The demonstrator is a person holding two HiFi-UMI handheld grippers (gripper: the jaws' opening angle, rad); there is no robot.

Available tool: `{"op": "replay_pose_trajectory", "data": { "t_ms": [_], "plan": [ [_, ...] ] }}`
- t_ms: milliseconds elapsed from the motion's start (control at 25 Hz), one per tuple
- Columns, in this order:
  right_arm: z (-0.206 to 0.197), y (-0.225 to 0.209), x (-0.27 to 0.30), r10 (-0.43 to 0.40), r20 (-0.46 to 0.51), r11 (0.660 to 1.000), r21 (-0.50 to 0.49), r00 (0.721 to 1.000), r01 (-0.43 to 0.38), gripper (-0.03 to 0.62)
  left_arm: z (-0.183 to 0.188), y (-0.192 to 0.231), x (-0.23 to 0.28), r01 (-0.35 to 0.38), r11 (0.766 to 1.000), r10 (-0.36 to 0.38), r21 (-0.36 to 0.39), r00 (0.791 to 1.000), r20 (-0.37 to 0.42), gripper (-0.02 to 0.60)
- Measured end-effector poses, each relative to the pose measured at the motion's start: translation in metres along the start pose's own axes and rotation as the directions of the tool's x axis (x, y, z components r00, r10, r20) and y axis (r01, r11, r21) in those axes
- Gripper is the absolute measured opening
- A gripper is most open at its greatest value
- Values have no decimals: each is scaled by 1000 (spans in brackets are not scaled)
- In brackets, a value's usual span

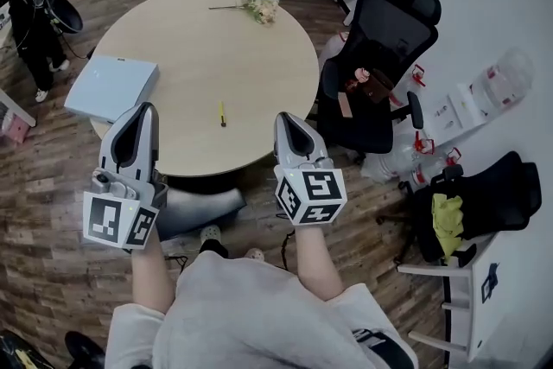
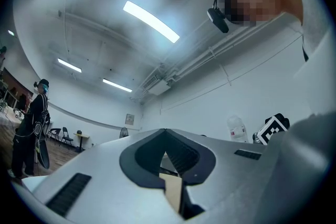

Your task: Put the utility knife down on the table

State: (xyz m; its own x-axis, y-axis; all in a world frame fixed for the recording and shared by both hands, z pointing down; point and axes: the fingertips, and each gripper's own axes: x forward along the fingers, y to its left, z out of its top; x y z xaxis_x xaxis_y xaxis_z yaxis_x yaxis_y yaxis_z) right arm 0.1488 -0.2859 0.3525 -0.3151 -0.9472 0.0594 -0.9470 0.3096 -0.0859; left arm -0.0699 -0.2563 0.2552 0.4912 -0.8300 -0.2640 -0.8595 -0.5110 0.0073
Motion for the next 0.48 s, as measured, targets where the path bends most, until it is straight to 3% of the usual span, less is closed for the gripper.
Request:
{"op": "replay_pose_trajectory", "data": {
  "t_ms": [480],
  "plan": [
    [50, -3, -68, 26, 139, 998, -54, 990, -18, 11, 26, -49, -30, -15, 999, 14, 41, 999, 35, 6]
  ]
}}
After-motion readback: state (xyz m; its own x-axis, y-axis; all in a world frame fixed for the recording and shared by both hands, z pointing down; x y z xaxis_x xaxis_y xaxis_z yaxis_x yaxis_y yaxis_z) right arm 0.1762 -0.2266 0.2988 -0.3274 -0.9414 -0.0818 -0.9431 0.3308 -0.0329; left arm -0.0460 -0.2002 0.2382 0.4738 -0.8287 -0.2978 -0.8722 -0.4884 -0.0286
